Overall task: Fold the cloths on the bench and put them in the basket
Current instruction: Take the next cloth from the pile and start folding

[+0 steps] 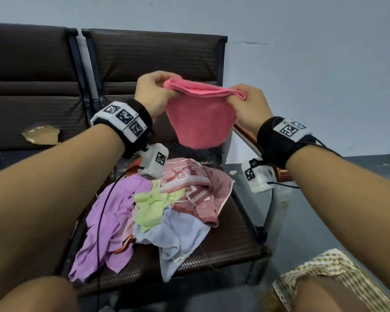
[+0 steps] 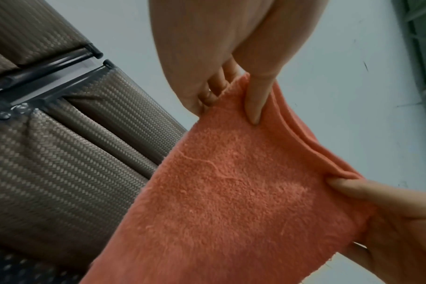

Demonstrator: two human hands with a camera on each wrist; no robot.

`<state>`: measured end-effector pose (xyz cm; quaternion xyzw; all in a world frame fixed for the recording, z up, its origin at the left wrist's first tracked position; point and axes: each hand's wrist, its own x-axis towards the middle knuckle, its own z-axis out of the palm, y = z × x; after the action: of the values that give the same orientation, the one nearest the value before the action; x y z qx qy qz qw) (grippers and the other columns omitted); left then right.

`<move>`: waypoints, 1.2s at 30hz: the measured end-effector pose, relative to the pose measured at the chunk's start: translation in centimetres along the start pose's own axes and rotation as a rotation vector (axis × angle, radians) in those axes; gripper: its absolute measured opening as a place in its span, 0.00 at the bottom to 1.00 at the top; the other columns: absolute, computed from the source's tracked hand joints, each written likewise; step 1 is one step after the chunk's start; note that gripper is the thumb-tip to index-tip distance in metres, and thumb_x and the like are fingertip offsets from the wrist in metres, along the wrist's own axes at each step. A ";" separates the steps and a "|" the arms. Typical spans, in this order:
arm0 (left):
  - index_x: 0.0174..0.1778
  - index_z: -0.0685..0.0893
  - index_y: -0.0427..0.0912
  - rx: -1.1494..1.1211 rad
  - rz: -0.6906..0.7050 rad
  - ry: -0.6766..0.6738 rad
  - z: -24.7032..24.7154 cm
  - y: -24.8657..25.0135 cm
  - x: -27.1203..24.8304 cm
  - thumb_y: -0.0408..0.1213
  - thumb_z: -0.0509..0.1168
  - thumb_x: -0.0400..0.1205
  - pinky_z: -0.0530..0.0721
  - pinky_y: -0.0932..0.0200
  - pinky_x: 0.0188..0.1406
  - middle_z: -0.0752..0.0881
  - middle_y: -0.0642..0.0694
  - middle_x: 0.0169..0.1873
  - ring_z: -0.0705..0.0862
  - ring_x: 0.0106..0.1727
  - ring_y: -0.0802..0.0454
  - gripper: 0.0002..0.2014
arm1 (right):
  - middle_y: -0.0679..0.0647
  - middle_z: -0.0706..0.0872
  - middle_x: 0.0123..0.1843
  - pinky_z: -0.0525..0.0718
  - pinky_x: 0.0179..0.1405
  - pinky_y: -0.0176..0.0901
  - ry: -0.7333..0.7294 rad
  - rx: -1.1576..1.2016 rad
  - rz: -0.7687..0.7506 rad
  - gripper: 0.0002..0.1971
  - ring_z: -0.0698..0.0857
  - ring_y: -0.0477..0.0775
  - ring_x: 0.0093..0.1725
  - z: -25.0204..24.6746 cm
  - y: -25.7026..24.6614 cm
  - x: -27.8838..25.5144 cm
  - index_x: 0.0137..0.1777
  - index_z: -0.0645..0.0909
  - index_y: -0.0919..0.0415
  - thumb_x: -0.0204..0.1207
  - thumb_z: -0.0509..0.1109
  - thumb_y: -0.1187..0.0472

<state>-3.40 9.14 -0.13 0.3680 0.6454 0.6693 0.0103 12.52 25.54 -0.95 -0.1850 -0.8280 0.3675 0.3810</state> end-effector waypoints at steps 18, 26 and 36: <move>0.51 0.83 0.41 0.537 -0.619 -1.219 -2.3 -15.0 -16.9 0.30 0.73 0.78 0.88 0.55 0.40 0.88 0.43 0.44 0.88 0.42 0.50 0.08 | 0.64 0.79 0.42 0.78 0.41 0.47 -1.173 -0.074 0.641 0.02 0.78 0.60 0.42 5.6 13.1 -17.3 0.50 0.81 0.67 0.79 0.68 0.70; 0.42 0.86 0.46 0.385 -0.510 -0.499 0.2 -19.2 -12.5 0.34 0.71 0.78 0.84 0.62 0.32 0.86 0.51 0.35 0.86 0.40 0.49 0.02 | 0.52 0.84 0.32 0.82 0.35 0.47 -0.635 -0.151 0.489 0.06 0.83 0.51 0.33 6.8 15.9 -12.4 0.36 0.83 0.58 0.75 0.74 0.63; 0.77 0.73 0.47 0.487 -0.530 -0.215 2.5 -24.0 -10.8 0.47 0.72 0.80 0.84 0.51 0.63 0.83 0.47 0.61 0.85 0.59 0.47 0.29 | 0.55 0.83 0.67 0.79 0.70 0.53 -0.290 -0.314 0.260 0.18 0.81 0.55 0.66 10.9 17.6 -11.0 0.70 0.77 0.54 0.80 0.69 0.56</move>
<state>-5.28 9.98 -26.48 0.2481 0.8537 0.4278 0.1632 11.64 25.65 -24.41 -0.2921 -0.8902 0.3030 0.1745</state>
